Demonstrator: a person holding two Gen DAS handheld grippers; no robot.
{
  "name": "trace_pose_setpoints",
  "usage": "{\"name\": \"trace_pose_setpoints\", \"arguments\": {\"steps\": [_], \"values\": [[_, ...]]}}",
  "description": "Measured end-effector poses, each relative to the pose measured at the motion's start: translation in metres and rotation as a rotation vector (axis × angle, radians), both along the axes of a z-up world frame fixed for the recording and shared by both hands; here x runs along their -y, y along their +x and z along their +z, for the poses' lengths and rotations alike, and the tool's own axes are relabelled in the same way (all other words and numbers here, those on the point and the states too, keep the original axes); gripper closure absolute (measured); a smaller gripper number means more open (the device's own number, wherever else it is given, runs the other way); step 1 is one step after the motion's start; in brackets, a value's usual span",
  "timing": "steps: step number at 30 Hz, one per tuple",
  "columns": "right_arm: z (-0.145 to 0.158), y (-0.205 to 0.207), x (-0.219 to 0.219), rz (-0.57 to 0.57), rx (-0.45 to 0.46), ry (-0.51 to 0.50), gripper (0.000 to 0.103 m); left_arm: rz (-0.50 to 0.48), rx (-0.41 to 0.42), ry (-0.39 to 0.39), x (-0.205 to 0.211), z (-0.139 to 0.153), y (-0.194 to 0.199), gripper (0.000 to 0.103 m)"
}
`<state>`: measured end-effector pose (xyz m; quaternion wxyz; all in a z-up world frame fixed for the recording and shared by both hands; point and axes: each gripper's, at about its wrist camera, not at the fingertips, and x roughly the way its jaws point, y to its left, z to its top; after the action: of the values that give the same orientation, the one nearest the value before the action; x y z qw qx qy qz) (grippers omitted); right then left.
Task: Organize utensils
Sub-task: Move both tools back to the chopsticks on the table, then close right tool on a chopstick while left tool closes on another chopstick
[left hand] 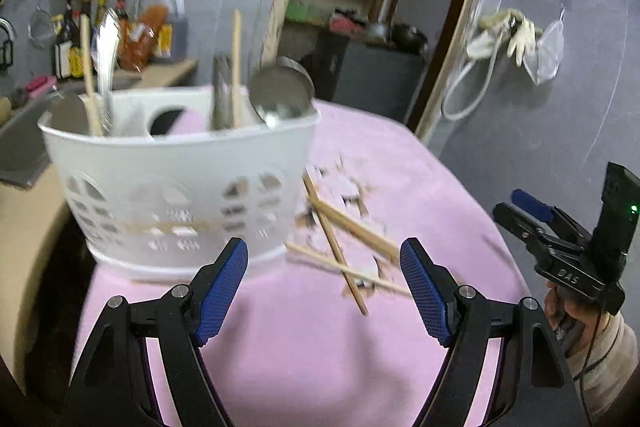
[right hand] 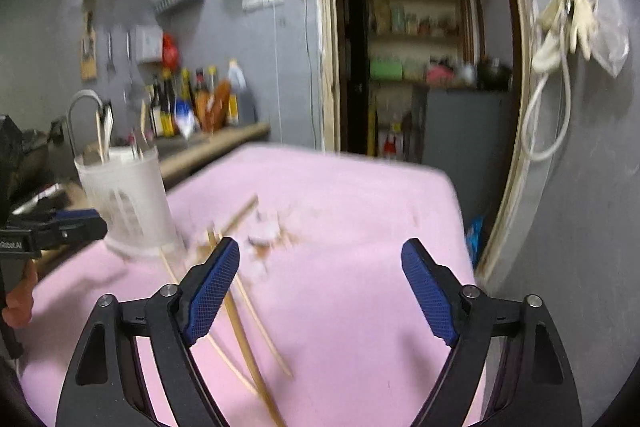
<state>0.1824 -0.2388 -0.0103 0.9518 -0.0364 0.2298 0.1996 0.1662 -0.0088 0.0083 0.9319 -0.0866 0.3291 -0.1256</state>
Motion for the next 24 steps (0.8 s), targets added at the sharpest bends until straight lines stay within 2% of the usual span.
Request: {"name": "trace_pose_setpoints", "arguments": {"steps": [5,7,8,12,17,20,24], "values": [[-0.022,0.014,0.0,0.053,-0.141,-0.043,0.052,-0.039,-0.073,0.017,0.014,-0.009,0.012,0.033],[-0.027,0.018,-0.001,0.078,-0.18,-0.043,0.057,-0.068,-0.099,0.028,0.019,-0.013,0.016,0.039],[-0.029,0.02,-0.002,0.092,-0.197,-0.045,0.06,-0.086,-0.116,0.034,0.022,-0.016,0.018,0.046],[-0.037,0.023,-0.01,0.145,-0.25,-0.073,0.068,-0.123,-0.181,0.053,0.03,-0.028,0.026,0.064],[-0.042,0.027,-0.024,0.201,-0.301,-0.118,0.074,-0.139,-0.245,0.077,0.034,-0.038,0.038,0.072],[-0.048,0.029,-0.031,0.227,-0.335,-0.147,0.076,-0.136,-0.255,0.11,0.04,-0.039,0.045,0.077],[-0.056,0.03,-0.041,0.248,-0.365,-0.2,0.078,-0.13,-0.256,0.149,0.047,-0.042,0.049,0.087]]}}
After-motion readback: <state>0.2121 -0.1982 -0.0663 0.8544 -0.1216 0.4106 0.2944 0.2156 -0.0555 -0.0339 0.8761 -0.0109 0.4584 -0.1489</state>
